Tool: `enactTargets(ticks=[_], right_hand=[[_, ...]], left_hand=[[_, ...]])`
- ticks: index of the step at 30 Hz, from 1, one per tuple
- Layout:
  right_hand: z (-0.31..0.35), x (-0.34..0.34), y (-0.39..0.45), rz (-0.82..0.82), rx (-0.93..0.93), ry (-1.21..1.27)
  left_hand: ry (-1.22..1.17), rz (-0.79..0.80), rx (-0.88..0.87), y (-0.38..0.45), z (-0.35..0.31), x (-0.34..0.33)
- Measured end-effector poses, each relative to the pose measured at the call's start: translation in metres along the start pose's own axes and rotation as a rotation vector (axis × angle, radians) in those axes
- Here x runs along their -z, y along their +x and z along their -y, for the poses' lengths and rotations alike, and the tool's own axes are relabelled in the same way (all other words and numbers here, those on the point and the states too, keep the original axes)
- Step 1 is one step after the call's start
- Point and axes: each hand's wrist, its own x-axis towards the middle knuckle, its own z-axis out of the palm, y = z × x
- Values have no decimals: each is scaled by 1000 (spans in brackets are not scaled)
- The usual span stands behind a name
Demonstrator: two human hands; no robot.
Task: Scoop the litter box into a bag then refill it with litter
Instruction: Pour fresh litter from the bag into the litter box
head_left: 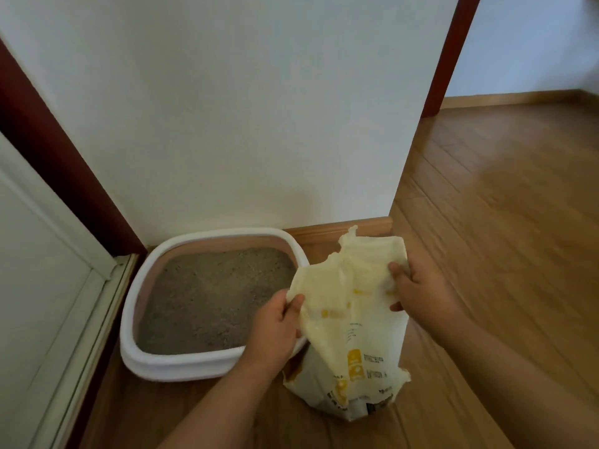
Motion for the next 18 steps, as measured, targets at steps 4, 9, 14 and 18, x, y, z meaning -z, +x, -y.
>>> enactTargets(ticks=[4,9,14,18], right_hand=[[-9,14,10,-127,14,29],[-8,31,23,-187,19,122],[3,49,53,-294,-5,199],[12,55,81,-342,23,220]], left_hand=[[8,-124,-62,2,-20,-18],[66,-162,-108,10,-44,-26],[26,-179,-90,31,-58,-36],[48,-210,-63,63,-74,-43]])
